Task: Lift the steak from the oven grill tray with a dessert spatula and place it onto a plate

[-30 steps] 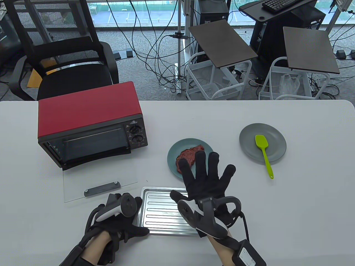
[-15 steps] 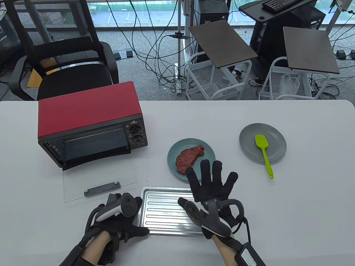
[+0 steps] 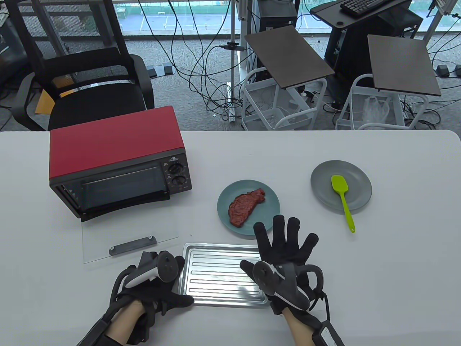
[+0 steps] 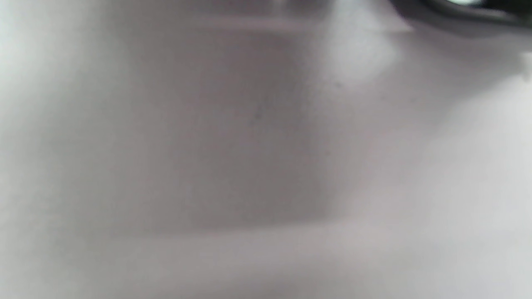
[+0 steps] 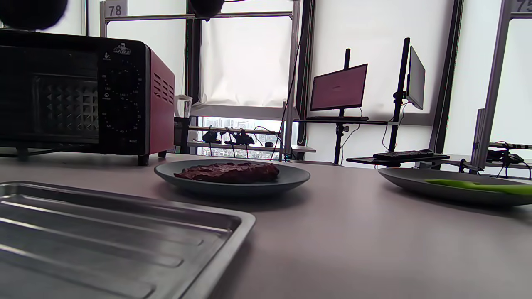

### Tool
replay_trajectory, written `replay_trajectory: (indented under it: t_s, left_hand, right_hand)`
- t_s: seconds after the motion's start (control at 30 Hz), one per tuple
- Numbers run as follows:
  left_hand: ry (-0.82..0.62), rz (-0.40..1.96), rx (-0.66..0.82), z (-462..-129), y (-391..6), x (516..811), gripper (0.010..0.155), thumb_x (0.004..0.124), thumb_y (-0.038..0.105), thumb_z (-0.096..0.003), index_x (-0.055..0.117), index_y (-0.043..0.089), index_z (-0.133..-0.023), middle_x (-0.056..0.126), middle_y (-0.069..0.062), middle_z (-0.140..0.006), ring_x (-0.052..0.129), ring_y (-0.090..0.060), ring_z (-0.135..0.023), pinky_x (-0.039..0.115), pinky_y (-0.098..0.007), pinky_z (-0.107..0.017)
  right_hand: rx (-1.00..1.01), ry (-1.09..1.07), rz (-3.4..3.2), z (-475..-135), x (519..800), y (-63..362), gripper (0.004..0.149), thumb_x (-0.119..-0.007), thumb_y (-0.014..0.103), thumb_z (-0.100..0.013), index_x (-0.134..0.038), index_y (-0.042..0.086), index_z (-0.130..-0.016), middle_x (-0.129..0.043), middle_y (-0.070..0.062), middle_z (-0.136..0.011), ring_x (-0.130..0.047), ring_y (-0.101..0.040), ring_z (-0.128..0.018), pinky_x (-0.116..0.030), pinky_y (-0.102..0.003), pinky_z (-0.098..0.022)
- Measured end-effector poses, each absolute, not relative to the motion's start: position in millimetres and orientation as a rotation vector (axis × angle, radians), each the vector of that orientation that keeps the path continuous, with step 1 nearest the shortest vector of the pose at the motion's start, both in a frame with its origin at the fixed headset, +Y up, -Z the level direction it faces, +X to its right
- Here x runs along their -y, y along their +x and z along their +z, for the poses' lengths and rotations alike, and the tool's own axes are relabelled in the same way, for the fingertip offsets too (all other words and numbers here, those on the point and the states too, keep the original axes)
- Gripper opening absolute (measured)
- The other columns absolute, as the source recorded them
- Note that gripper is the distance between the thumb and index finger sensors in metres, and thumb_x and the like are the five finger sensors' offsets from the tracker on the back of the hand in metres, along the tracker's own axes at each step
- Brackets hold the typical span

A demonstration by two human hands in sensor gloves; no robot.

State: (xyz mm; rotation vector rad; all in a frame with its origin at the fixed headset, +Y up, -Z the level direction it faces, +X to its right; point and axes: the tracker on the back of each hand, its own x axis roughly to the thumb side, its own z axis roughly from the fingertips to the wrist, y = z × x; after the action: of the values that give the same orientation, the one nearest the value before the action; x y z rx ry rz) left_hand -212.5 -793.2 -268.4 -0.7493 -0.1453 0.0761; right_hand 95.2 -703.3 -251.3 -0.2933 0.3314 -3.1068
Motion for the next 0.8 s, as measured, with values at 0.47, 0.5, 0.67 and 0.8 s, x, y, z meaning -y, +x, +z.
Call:
replay_trajectory:
  t_s: [0.47, 0.5, 0.67, 0.8]
  left_hand:
    - [-0.683, 0.110, 0.147, -267.6, -215.8, 784.4, 0.105, 0.063, 0.090, -0.0315, -0.001, 0.044, -0.101, -0.009, 0.001, -0.112, -0.009, -0.037, -0.108, 0.014, -0.081, -0.066]
    - [-0.685, 0.109, 0.156, -266.7, -215.8, 783.2, 0.105, 0.063, 0.090, -0.0315, 0.000, 0.044, -0.101, -0.008, 0.001, -0.113, -0.008, -0.038, -0.108, 0.015, -0.081, -0.066]
    - [-0.682, 0.129, 0.192, -264.1, -215.5, 777.8, 0.102, 0.062, 0.090, -0.0314, 0.008, 0.043, -0.104, -0.001, -0.001, -0.115, -0.004, -0.038, -0.109, 0.019, -0.080, -0.067]
    - [-0.620, 0.112, 0.200, -260.7, -216.1, 766.3, 0.104, 0.061, 0.091, -0.0309, 0.005, 0.042, -0.103, -0.008, -0.003, -0.112, -0.005, -0.039, -0.108, 0.020, -0.080, -0.066]
  right_hand:
    - [-0.276, -0.352, -3.085, -252.1, 709.9, 89.1, 0.095, -0.057, 0.079, -0.044, -0.022, 0.027, -0.116, -0.008, -0.021, -0.119, -0.003, -0.054, -0.105, -0.016, -0.086, -0.064]
    - [-0.273, -0.353, -3.086, -252.1, 709.9, 89.1, 0.095, -0.057, 0.079, -0.044, -0.022, 0.027, -0.116, -0.008, -0.021, -0.119, -0.003, -0.054, -0.105, -0.016, -0.086, -0.064]
    - [-0.286, -0.366, -3.102, -251.8, 710.0, 89.0, 0.095, -0.057, 0.079, -0.044, -0.022, 0.027, -0.116, -0.008, -0.021, -0.119, -0.003, -0.054, -0.105, -0.016, -0.086, -0.064]
    - [-0.290, -0.357, -3.115, -252.3, 709.6, 90.0, 0.096, -0.057, 0.079, -0.044, -0.021, 0.027, -0.116, -0.008, -0.021, -0.119, -0.002, -0.054, -0.105, -0.016, -0.086, -0.064]
